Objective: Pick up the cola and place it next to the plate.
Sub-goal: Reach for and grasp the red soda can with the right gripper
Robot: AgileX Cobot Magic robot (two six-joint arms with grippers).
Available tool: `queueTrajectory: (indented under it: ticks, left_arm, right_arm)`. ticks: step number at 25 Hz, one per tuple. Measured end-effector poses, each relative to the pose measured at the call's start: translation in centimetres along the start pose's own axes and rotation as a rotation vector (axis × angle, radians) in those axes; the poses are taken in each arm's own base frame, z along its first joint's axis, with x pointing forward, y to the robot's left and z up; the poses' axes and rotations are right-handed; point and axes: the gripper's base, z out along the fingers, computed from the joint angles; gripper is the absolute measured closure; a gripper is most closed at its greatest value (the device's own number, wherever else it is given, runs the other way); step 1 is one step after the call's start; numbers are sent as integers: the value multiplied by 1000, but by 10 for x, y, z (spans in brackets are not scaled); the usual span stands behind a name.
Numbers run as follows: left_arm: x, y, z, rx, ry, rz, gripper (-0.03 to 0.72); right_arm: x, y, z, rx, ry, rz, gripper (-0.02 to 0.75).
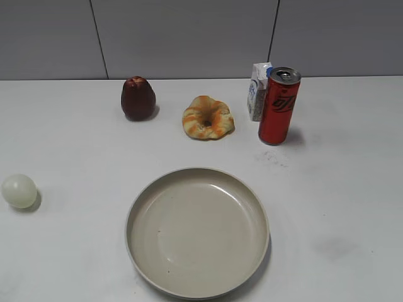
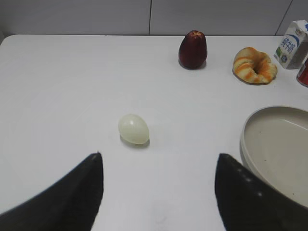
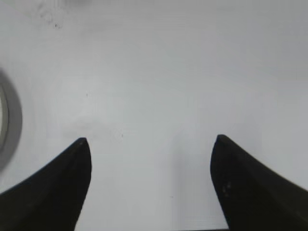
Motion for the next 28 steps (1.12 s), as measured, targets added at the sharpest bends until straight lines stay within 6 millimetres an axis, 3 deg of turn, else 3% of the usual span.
queueTrajectory:
  ticks: [9,14,19,22,24,25,28]
  left_arm:
    - [0,0,0,-1,0,1,136]
    - [0,0,0,-1,0,1,136]
    - [0,0,0,-1,0,1,136]
    - [0,0,0,-1,0,1,136]
    - [0,0,0,-1,0,1,136]
    - [0,0,0,-1,0,1,136]
    - [0,0,0,-1,0,1,136]
  right_arm:
    - [-123,23,60,-38,67,32,156]
    - [-177,55,91,-89,79,-21,158]
    - [-203,107,138,-120,118,-129,155]
    - [-207,128,165,-139,131,-157,124]
    - [-206,136,183,-141,155,-159,97]
    - [-200,139,204,-133,194,-155,87]
    - [-195,139,221,-116,229,-146,85]
